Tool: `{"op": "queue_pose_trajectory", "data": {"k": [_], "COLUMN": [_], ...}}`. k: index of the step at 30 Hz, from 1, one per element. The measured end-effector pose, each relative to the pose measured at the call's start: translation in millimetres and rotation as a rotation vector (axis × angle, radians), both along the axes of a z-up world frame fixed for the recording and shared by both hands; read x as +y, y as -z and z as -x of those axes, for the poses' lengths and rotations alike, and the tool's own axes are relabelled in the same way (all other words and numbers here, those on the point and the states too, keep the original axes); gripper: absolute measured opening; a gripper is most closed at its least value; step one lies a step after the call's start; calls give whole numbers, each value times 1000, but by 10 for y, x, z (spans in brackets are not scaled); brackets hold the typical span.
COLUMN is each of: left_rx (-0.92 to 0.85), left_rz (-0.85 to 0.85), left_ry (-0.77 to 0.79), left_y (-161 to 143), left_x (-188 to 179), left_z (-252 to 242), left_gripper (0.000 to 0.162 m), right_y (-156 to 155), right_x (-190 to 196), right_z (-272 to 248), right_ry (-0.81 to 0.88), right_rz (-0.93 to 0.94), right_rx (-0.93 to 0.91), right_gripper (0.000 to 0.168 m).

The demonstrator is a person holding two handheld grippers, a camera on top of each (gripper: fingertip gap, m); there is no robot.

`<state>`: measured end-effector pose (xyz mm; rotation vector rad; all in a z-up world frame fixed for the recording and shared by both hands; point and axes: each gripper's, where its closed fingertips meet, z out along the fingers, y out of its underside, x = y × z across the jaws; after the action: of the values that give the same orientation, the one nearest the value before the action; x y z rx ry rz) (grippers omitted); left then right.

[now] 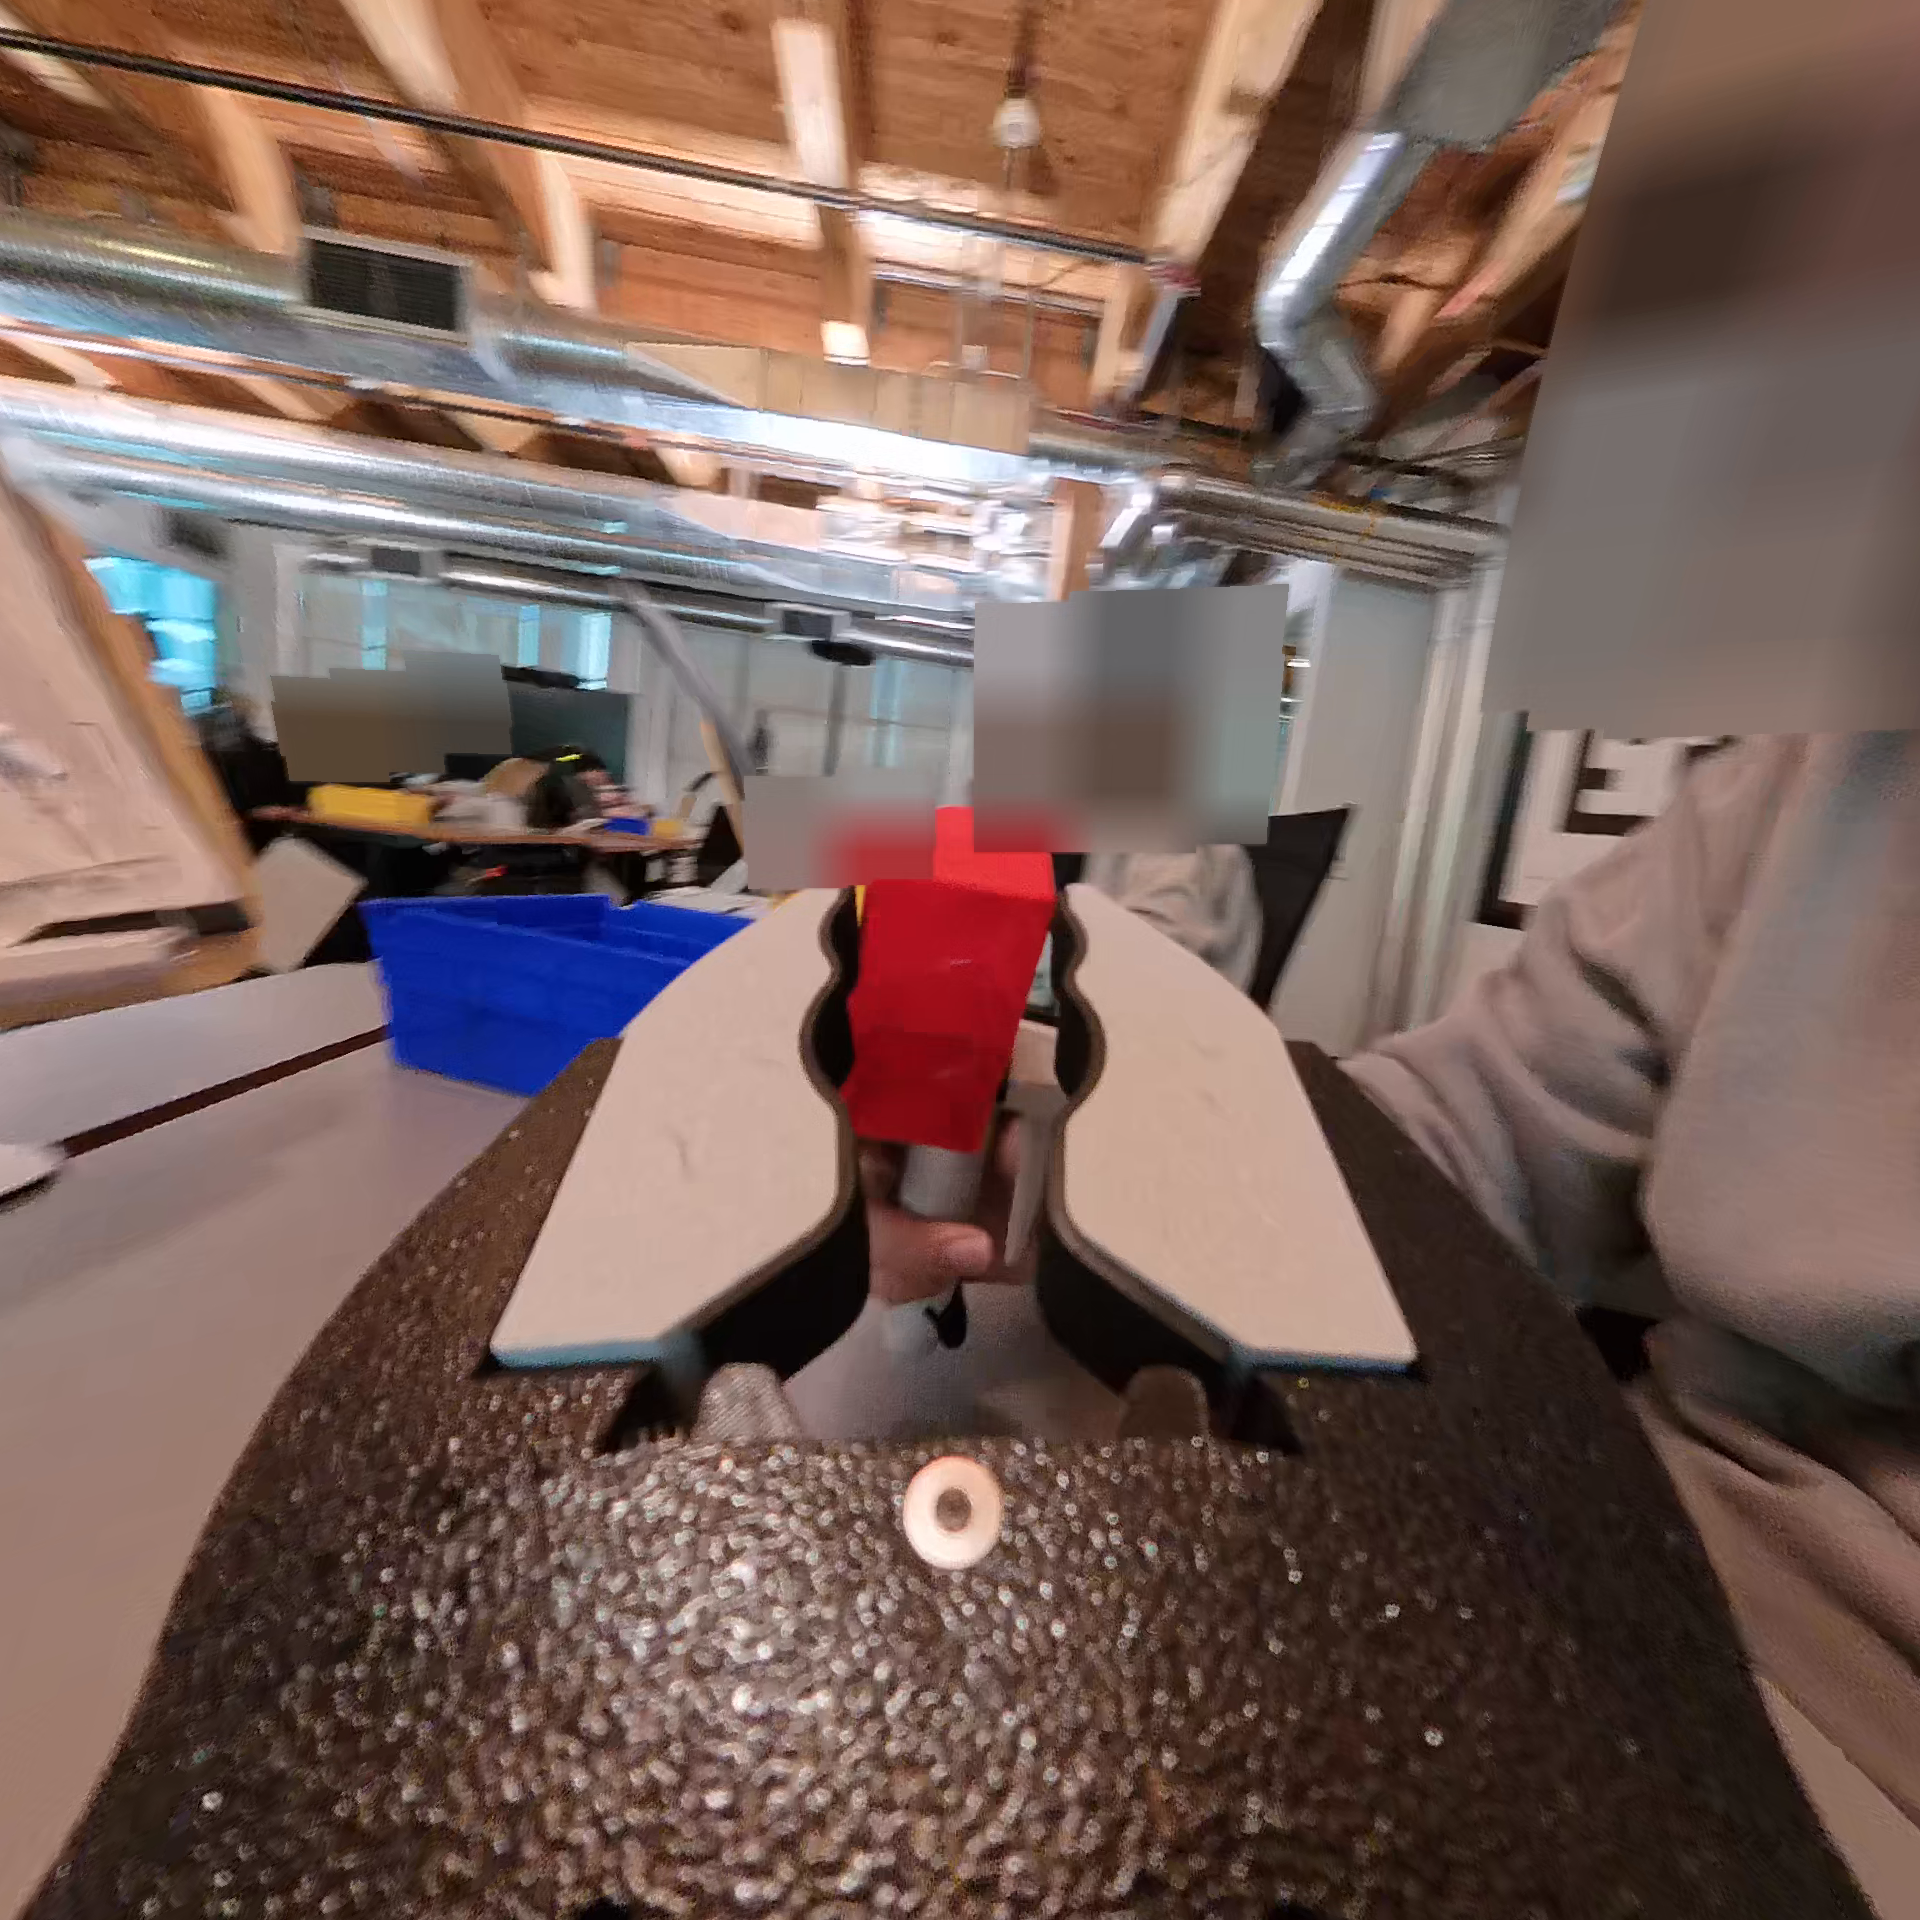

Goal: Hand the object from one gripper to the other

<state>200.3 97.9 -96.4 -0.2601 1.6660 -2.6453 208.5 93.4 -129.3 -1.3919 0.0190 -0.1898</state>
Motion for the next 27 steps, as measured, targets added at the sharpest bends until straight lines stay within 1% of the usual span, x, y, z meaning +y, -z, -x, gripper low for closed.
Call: {"op": "queue_pose_trajectory", "data": {"k": [2, 3, 4, 5, 6, 7, 8, 10, 12, 13, 14, 16, 18, 19, 20, 21, 23, 25, 27], "left_rx": [43, 71, 104, 143, 180, 205, 221, 254, 261, 260, 256, 261, 259, 249, 236, 221, 168, 95, 49], "left_rz": [-48, -88, -136, -186, -224, -249, -263, -303, -355, -362, -363, -381, -396, -402, -412, -413, -391, -365, -341], "left_ry": [-159, -237, -277, -286, -283, -273, -259, -246, -213, -204, -197, -189, -189, -198, -209, -219, -195, -148, -123], "left_y": [91, 162, 239, 315, 374, 411, 439, 517, 593, 600, 600, 623, 638, 646, 661, 664, 624, 566, 510], "left_x": [35, 49, 40, 9, -29, -69, -104, -156, -198, -206, -211, -219, -212, -199, -182, -162, -146, -155, -164], "left_z": [-207, -306, -370, -406, -428, -435, -431, -433, -394, -379, -365, -362, -370, -377, -388, -394, -346, -247, -179], "left_gripper": [36, 43, 50, 56, 69, 77, 77, 75, 59, 54, 45, 45, 45, 45, 44, 44, 44, 44, 44], "right_y": [68, 107, 129, 140, 151, 167, 185, 215, 234, 232, 236, 248, 268, 278, 269, 242, 192, 132, 154], "right_x": [-108, -187, -262, -317, -339, -328, -299, -231, -197, -203, -207, -213, -209, -198, -178, -159, -155, -166, -150], "right_z": [-264, -398, -498, -560, -581, -567, -537, -485, -462, -470, -482, -486, -475, -452, -398, -344, -302, -256, -159], "right_ry": [235, 364, 472, 557, 611, 634, 642, 634, 629, 640, 644, 637, 612, 574, 508, 430, 276, 112, -36], "right_rz": [110, 188, 265, 339, 405, 459, 497, 533, 551, 565, 579, 585, 568, 525, 448, 355, 211, 100, 67], "right_rx": [-152, -257, -382, -520, -661, -787, -879, -944, -971, -999, -1015, -1020, -982, -913, -806, -664, -322, -58, 82], "right_gripper": [36, 36, 36, 36, 36, 36, 36, 36, 36, 36, 36, 36, 35, 35, 45, 62, 77, 77, 65]}}
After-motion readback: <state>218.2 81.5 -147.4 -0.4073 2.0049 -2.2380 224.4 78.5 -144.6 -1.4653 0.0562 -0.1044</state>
